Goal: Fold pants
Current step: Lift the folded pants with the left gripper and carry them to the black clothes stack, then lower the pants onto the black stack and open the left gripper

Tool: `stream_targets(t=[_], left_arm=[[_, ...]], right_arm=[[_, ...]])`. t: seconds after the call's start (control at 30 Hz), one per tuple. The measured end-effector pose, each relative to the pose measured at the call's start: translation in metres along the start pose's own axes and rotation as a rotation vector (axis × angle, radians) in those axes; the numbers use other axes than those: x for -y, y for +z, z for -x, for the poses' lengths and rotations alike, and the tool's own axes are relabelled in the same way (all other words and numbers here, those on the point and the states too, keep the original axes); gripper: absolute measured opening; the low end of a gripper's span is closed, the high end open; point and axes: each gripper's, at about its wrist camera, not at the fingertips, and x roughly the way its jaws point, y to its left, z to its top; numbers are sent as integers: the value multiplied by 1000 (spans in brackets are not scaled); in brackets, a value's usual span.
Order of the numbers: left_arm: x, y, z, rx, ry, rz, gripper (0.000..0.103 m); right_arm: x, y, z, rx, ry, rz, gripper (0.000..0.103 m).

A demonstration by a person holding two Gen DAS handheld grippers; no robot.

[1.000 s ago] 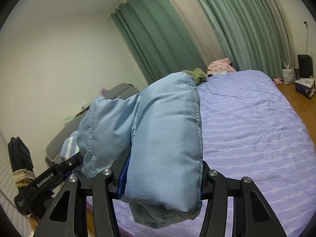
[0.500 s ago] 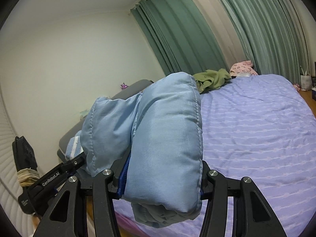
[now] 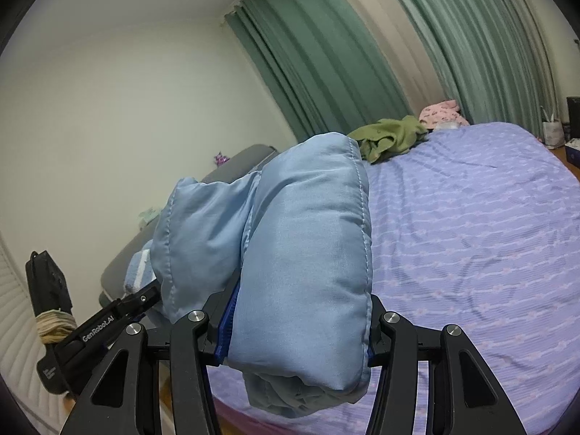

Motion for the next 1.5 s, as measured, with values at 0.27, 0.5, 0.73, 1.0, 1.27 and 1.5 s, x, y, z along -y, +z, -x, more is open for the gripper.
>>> stream_targets(t=[0.27,0.5,0.73,1.0,1.27,1.5], left_arm=[[-35,10,11,54,55,62,49],[-81,36,3,86,59,71,49],[-157,83,-36,18,-10,48,49],[-255,126,-108,-94,-92,37,49],[-318,125,-196,-205,-134,62,49],[-351,101,-270,-312,-148,108,49]], right_arm=[[-6,11,-50,-38,98,15,53],[-21,17,-96,-65,136,14,53],[-54,11,-158,-41,97,-38,53],[-103,-2,-248,-45,30,-61,53],[-112,-21,-328,-103,-43,-76,53],[-99,-43,-382,-165,-125,-98,53]])
